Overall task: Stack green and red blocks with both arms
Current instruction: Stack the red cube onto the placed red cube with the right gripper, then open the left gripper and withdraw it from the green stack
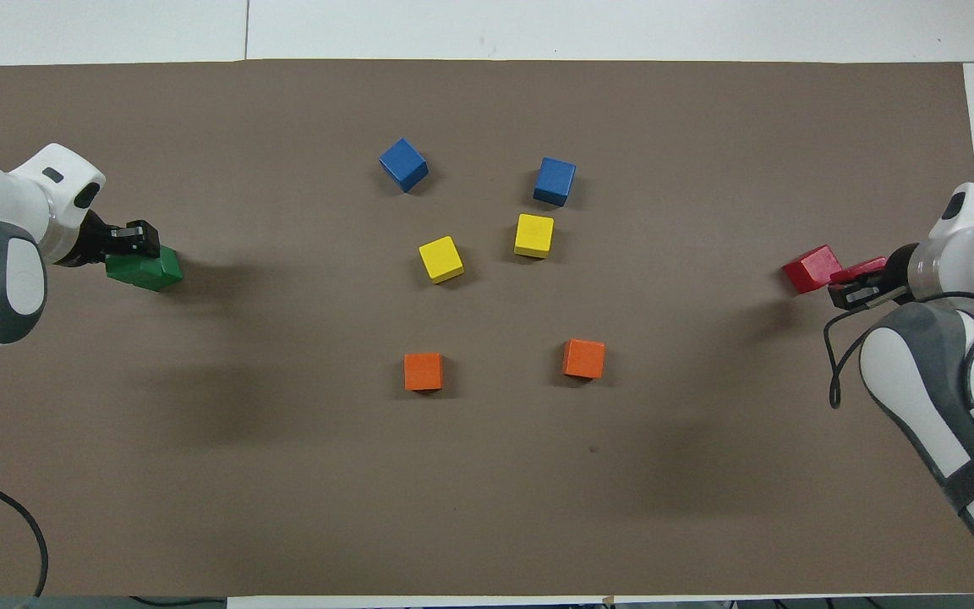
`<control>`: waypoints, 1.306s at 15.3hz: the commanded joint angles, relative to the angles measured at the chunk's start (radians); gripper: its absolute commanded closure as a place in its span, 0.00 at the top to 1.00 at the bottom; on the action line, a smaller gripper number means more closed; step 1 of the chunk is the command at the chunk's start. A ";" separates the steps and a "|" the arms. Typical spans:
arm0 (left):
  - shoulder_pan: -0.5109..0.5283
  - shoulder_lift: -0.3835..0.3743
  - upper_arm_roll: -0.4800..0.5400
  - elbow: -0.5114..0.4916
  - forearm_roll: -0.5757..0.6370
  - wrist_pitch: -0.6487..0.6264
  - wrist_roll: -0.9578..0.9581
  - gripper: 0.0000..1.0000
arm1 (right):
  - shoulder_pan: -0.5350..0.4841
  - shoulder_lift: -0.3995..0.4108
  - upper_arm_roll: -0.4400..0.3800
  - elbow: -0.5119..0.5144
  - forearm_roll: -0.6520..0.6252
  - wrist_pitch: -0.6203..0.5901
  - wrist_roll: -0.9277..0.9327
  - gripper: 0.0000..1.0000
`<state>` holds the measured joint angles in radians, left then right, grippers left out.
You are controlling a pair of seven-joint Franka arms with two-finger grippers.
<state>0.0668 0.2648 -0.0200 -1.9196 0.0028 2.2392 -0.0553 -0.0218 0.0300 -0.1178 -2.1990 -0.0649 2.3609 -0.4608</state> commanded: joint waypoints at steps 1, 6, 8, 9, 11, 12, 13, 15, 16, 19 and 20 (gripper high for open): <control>-0.005 -0.039 0.006 -0.052 -0.010 0.030 -0.009 0.00 | -0.003 0.004 0.018 -0.022 0.005 0.046 -0.042 0.00; -0.004 -0.042 0.006 -0.059 -0.010 0.033 -0.004 0.89 | -0.006 0.077 0.020 -0.005 0.007 0.135 -0.052 0.00; -0.002 -0.044 0.006 -0.061 -0.010 0.033 -0.003 1.00 | -0.001 0.106 0.021 0.021 0.026 0.146 -0.052 0.00; -0.002 -0.044 0.006 -0.061 -0.010 0.031 -0.001 1.00 | -0.001 0.111 0.023 0.025 0.039 0.146 -0.052 0.00; -0.007 -0.044 0.008 -0.058 -0.010 0.020 -0.003 1.00 | -0.003 0.111 0.023 0.027 0.042 0.146 -0.053 0.00; -0.007 -0.050 0.008 -0.050 -0.010 0.010 -0.003 1.00 | -0.001 0.111 0.023 0.025 0.043 0.146 -0.053 0.00; -0.012 -0.064 0.008 -0.038 -0.010 -0.018 -0.006 1.00 | -0.003 0.111 0.023 0.024 0.043 0.146 -0.058 0.00; -0.019 -0.093 0.003 0.026 -0.007 -0.126 -0.008 1.00 | -0.006 0.111 0.023 0.022 0.063 0.146 -0.074 0.00; -0.031 -0.113 0.002 0.060 -0.006 -0.192 -0.008 1.00 | -0.007 0.114 0.023 0.022 0.089 0.149 -0.091 0.00; -0.036 -0.173 0.003 0.151 -0.003 -0.372 -0.001 1.00 | -0.004 0.129 0.023 0.027 0.160 0.160 -0.122 0.00; -0.036 -0.194 0.003 0.187 -0.003 -0.432 0.000 1.00 | -0.003 0.131 0.023 0.025 0.165 0.164 -0.139 0.00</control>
<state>0.0404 0.1162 -0.0268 -1.7904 0.0028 1.9217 -0.0554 -0.0192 0.1456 -0.1004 -2.1849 0.0585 2.5103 -0.5514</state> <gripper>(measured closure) 0.000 0.449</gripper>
